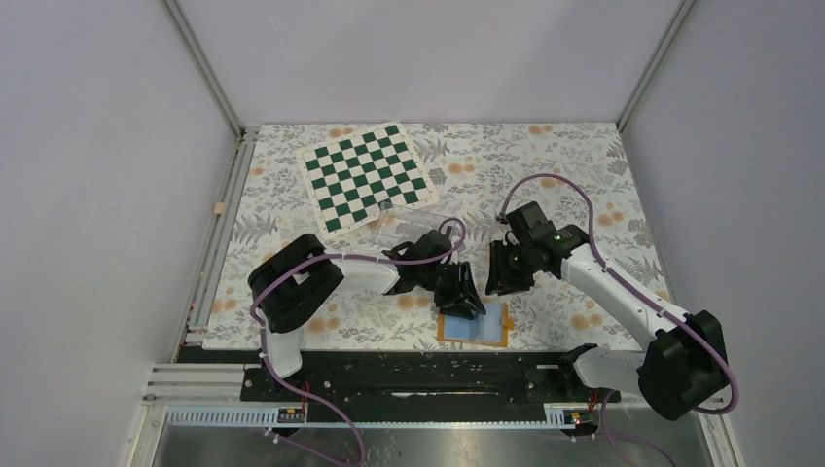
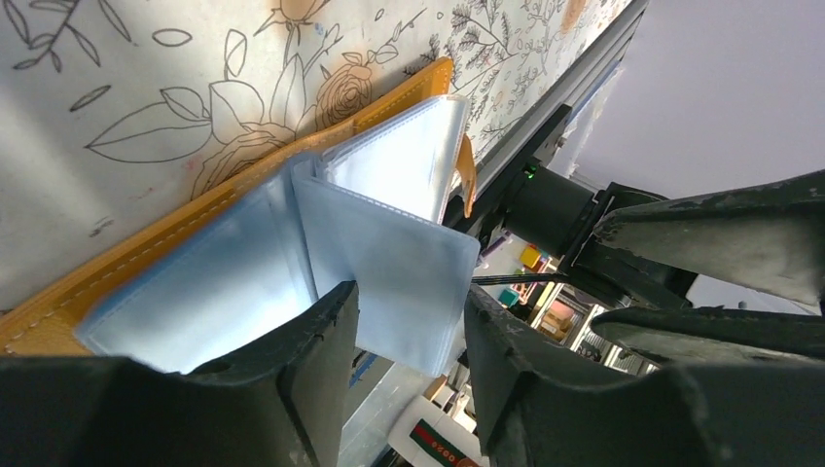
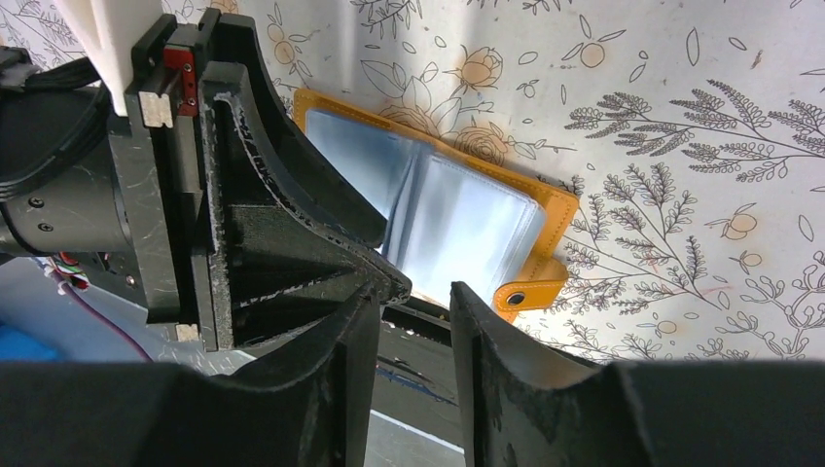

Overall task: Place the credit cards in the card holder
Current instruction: Turn over the card slot in the card holder.

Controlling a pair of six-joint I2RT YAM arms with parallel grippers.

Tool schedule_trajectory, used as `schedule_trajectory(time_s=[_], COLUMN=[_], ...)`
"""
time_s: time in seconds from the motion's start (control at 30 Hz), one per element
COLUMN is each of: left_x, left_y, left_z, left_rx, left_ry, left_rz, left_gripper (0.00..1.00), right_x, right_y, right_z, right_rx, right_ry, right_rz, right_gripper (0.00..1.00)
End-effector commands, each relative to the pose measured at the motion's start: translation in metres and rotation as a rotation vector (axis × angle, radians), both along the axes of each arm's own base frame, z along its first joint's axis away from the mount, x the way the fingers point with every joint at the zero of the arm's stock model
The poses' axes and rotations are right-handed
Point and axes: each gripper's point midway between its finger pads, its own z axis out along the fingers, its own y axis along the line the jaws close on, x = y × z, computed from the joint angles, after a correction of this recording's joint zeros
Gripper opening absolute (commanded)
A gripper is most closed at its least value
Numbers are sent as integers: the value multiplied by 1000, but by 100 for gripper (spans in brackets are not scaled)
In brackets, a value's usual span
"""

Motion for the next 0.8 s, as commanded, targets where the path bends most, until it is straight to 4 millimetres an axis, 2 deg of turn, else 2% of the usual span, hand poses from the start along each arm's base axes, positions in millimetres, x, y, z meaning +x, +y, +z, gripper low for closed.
schedule_trajectory(time_s=[0.0,0.6,0.77], left_x=[7,-19,-18], left_y=[-16,-51,-60], left_z=[29,30,40], left_rx=[-100,-176,-230], left_ry=[-46,36,23], left_rz=[-22,-102,-97], left_gripper=[46,52,54], right_x=[4,29,33], right_y=[-1,-7,-6], right_z=[8,27,31], right_rx=[4,43,56], right_ry=[-9,-52,-59], right_rz=[10,-44,-42], right_gripper=[40,42,48])
